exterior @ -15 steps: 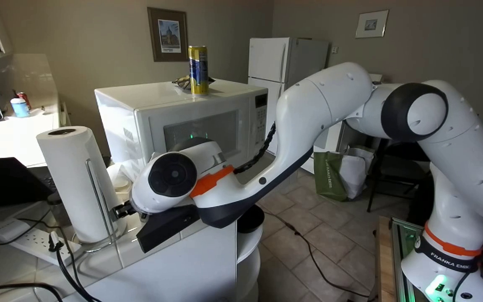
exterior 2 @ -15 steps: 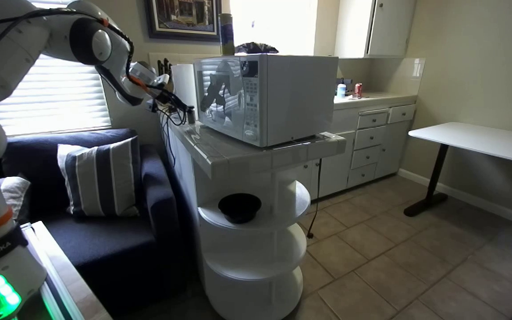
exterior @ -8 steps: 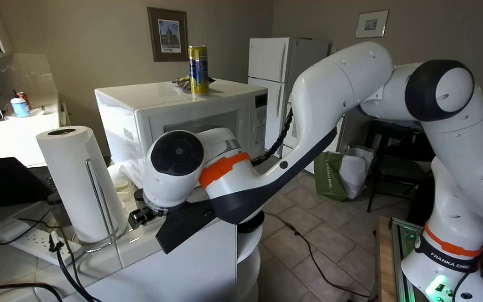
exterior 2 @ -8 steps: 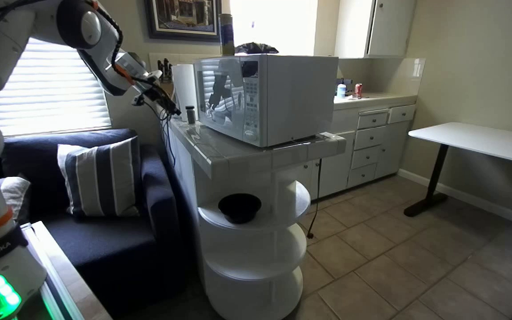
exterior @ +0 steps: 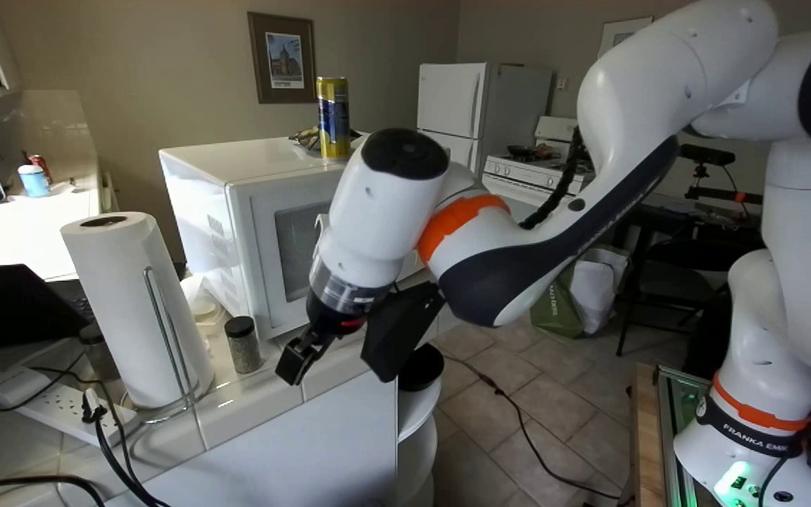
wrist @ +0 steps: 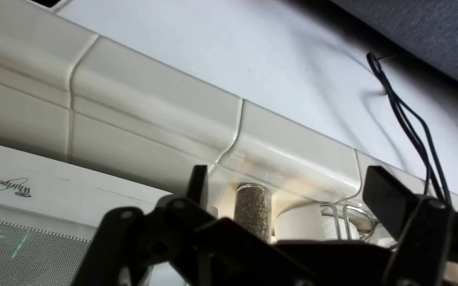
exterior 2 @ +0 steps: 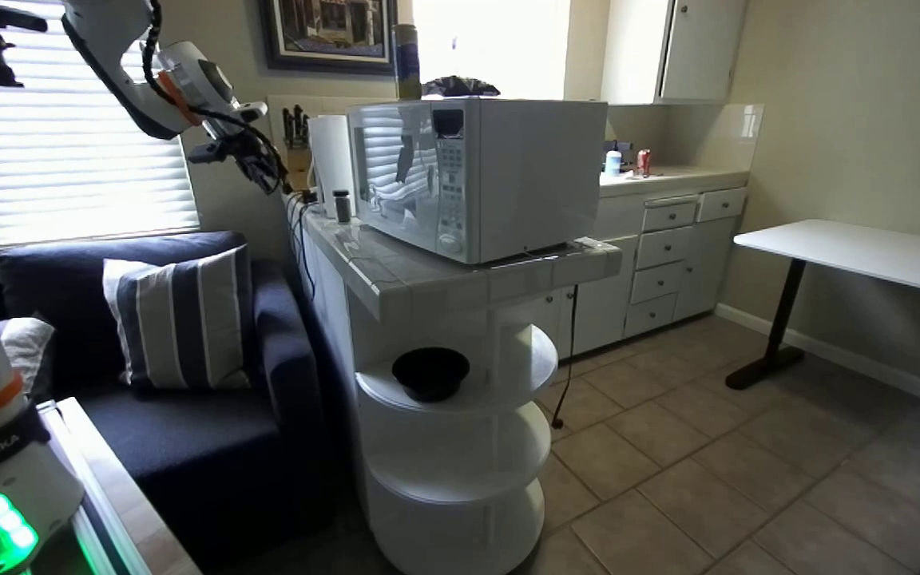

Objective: Move the spice bottle to the right side of the microwave

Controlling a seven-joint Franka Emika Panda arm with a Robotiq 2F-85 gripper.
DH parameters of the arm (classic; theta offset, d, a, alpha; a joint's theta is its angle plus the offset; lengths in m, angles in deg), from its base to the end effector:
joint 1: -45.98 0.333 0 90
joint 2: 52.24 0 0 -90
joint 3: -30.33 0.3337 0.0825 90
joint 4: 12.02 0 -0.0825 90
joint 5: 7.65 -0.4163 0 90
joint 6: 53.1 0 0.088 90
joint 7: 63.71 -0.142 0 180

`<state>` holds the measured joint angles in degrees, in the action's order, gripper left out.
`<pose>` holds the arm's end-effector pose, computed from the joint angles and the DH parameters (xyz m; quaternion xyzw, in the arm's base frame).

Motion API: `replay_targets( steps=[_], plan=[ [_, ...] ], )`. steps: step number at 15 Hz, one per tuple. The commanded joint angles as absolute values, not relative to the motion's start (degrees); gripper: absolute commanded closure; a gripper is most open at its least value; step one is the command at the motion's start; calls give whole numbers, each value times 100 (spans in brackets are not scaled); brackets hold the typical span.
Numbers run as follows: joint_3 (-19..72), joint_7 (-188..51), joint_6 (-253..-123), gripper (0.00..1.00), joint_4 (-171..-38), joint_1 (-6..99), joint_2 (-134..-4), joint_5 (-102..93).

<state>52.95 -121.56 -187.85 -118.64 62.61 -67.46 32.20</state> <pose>0.5552 0.4036 0.3834 0.9661 0.0410 0.2490 0.0547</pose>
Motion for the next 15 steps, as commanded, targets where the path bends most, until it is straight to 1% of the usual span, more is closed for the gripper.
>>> replay_targets(
  steps=[1, 8, 10, 12, 13, 15],
  plan=[
    [5041, -10832, -19359, 0, -13263, 6122, -5408, 2167],
    [4393, -8442, -19590, 0, -15093, 5928, -3320, 912],
    [4092, -7735, -19818, 0, -15599, 5885, -2738, 551],
    [3643, -7106, -20430, 0, -16155, 5928, -2156, 31],
    [4129, -7571, -19951, 0, -15437, 5693, -2831, 356],
    [3848, -7147, -20260, 0, -15861, 5692, -2378, 75]
  ],
)
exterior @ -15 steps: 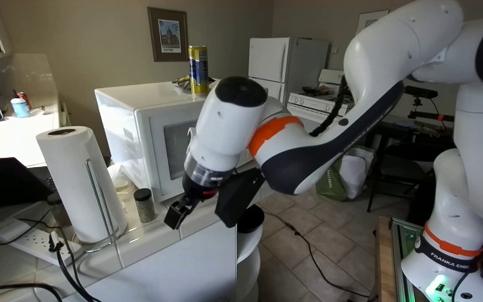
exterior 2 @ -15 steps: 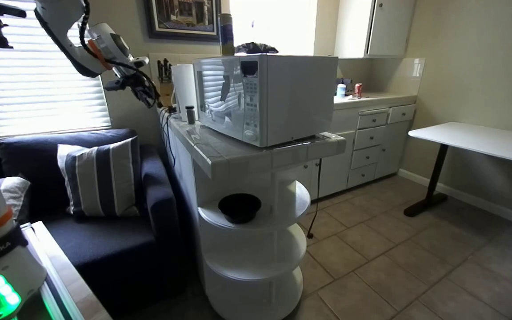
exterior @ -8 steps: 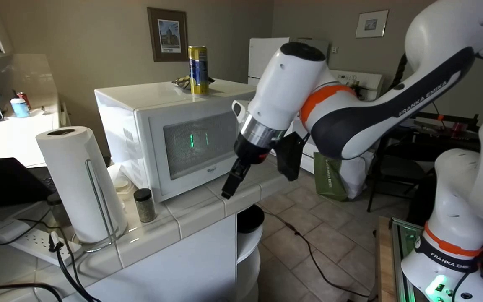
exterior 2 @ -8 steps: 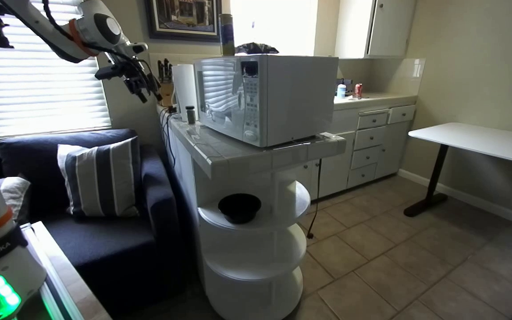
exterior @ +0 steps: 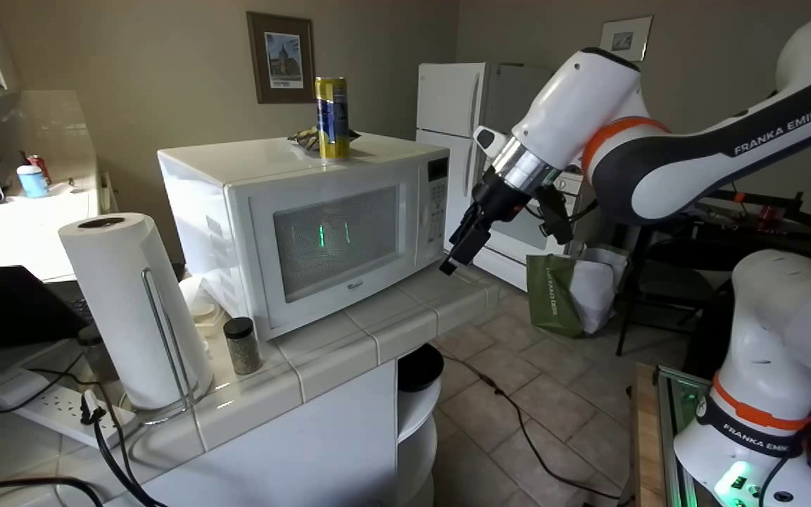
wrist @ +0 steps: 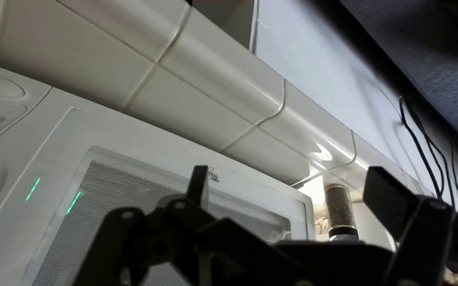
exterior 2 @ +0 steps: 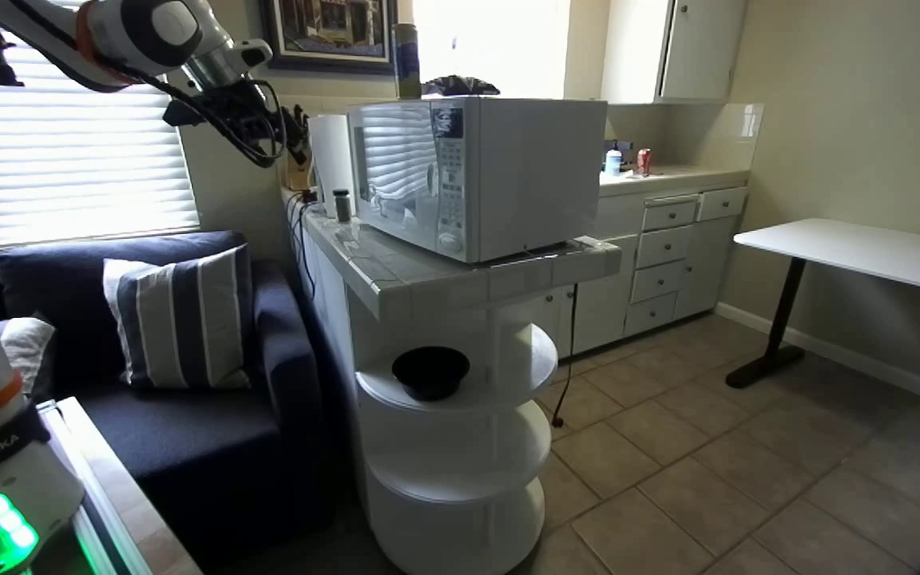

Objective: Move the spice bottle to the right side of the microwave

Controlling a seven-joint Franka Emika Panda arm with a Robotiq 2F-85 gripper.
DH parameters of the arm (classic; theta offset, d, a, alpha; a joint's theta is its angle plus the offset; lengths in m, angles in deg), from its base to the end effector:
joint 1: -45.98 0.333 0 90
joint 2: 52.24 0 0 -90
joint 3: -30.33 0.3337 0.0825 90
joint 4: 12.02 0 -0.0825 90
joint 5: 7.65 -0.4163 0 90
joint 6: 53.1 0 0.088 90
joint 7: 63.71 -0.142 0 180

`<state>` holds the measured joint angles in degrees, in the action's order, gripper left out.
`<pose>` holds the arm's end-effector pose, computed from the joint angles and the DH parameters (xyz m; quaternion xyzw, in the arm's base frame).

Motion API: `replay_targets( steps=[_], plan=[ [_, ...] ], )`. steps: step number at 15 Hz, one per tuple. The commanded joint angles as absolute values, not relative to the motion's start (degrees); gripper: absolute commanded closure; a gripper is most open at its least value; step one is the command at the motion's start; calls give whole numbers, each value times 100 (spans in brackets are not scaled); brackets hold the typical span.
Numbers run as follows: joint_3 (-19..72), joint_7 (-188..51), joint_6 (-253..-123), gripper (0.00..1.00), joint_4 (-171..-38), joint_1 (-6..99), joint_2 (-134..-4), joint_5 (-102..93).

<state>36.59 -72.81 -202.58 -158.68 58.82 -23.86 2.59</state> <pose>0.4426 0.1547 0.4639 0.9490 0.1458 0.2785 0.0237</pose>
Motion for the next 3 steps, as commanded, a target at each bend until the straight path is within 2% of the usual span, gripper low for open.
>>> replay_targets(
  steps=[1, 3],
  plan=[
    [3810, -7107, -20273, 0, -15963, 5694, -2255, 48],
    [3820, -7105, -20276, 0, -16026, 5712, -2178, 35]
  ],
)
